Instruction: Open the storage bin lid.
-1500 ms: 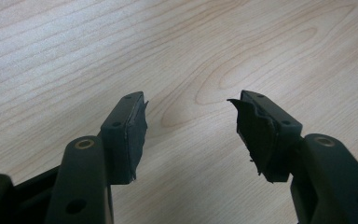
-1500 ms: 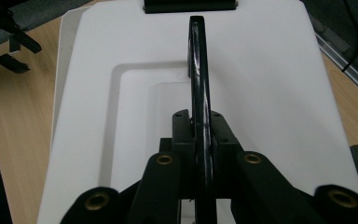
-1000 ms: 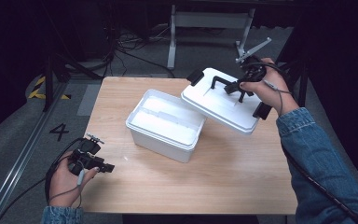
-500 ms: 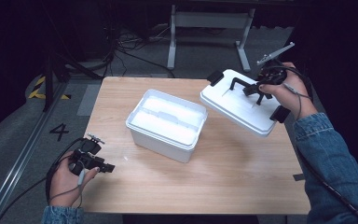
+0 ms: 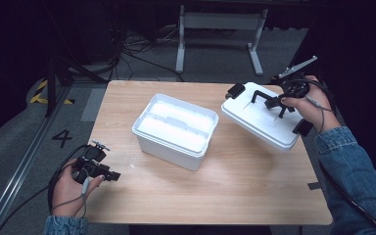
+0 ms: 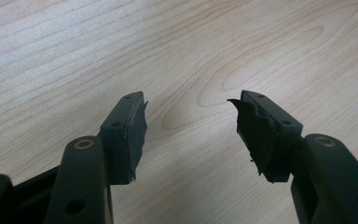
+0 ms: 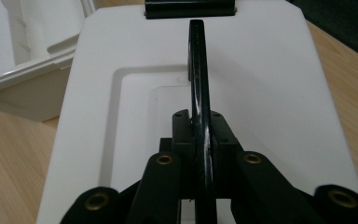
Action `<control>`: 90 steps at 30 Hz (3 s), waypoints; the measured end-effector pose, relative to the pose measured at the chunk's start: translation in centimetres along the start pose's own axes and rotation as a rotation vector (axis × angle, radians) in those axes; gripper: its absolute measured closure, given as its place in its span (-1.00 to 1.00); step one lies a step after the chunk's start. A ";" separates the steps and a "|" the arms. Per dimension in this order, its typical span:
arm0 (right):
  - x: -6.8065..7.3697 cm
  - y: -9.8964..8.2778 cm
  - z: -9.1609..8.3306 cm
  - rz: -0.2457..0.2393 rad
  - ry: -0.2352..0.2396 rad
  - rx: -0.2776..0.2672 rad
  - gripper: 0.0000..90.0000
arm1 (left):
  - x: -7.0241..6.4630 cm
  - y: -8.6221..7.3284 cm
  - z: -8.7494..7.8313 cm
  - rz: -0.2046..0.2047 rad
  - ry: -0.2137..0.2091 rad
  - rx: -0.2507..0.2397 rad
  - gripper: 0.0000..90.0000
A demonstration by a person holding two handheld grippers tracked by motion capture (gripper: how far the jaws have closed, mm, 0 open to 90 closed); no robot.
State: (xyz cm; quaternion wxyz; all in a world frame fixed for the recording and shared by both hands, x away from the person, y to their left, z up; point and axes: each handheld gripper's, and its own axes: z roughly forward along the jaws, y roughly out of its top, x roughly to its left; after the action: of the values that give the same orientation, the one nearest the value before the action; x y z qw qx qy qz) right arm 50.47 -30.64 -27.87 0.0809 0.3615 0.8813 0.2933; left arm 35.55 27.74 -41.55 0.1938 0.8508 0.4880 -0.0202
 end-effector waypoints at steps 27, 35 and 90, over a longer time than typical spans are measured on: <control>-1.9 -5.2 6.2 0.057 0.047 0.075 0.86 | 0.0 0.1 0.2 -0.006 -0.001 0.000 -0.05; -2.2 -6.6 8.8 0.077 0.069 0.089 0.86 | 0.0 0.3 0.4 -0.009 -0.007 0.001 -0.05; -0.5 -9.3 5.6 0.084 0.061 -0.079 0.15 | -0.3 1.6 1.1 0.018 -0.016 0.018 -0.05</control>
State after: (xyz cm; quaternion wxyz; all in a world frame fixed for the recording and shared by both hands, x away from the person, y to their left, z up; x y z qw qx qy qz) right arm 47.29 -33.69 -37.78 0.0558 0.3855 0.8553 0.3417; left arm 36.92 26.35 -42.01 0.1903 0.8566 0.4787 -0.0297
